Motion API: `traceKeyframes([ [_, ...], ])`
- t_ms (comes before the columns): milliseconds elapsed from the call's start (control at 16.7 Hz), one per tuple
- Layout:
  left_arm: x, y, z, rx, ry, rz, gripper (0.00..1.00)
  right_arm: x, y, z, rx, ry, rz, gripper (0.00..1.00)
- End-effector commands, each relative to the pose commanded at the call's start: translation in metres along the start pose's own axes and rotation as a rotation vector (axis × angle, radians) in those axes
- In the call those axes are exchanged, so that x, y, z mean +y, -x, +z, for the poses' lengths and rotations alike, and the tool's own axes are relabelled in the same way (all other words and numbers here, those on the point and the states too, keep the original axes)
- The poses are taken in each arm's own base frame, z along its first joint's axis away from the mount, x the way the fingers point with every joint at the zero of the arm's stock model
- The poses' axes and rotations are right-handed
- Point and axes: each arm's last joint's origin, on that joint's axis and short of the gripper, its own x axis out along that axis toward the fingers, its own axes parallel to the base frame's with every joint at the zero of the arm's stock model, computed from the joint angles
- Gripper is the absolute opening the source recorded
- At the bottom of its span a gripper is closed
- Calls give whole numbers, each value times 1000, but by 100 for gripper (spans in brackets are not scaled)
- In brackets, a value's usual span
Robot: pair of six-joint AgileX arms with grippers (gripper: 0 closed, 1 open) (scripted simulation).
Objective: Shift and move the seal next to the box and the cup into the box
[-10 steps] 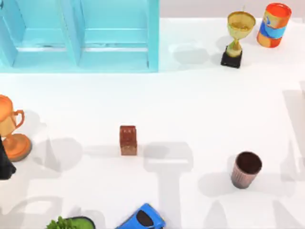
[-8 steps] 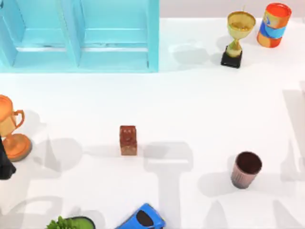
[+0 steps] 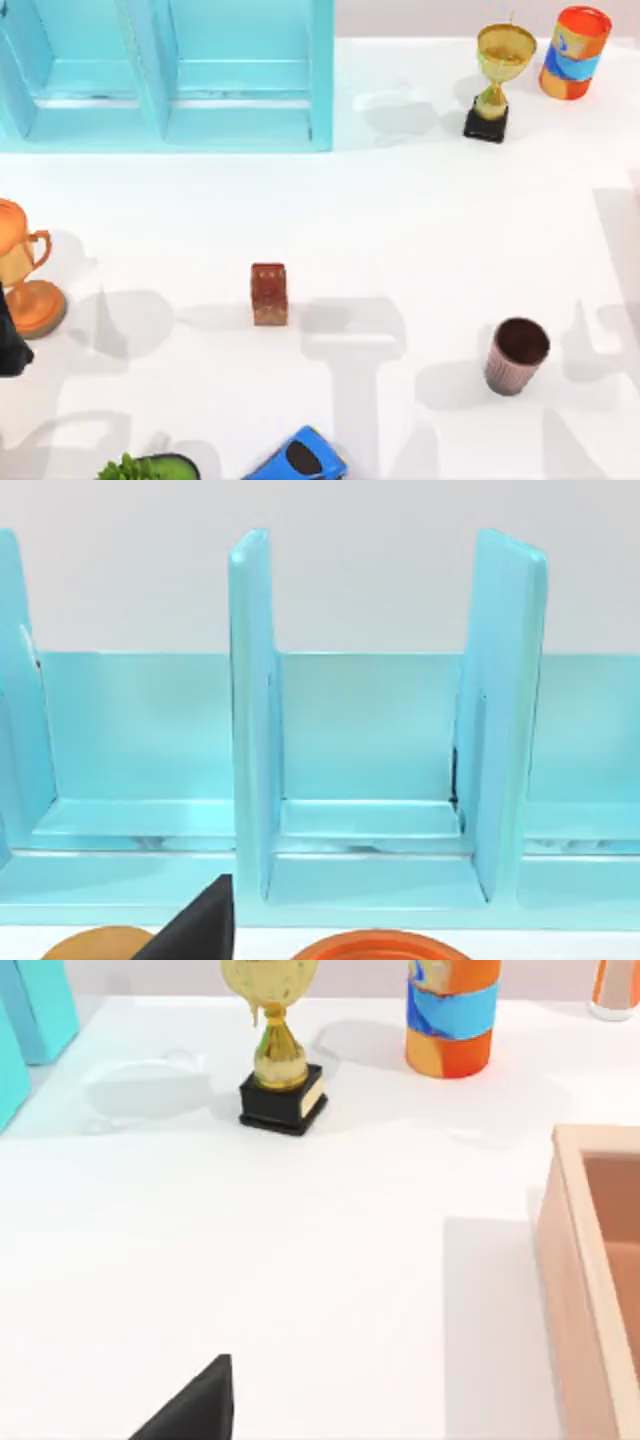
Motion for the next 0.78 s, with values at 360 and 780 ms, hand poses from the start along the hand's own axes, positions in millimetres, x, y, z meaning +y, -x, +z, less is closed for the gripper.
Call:
traceKeyframes([
  [360, 0, 0, 0, 0, 0, 0, 100, 40, -17, 98, 285, -54, 151, 100],
  [780, 0, 0, 0, 0, 0, 0, 100, 145, -85, 214, 524, -173, 276, 100],
])
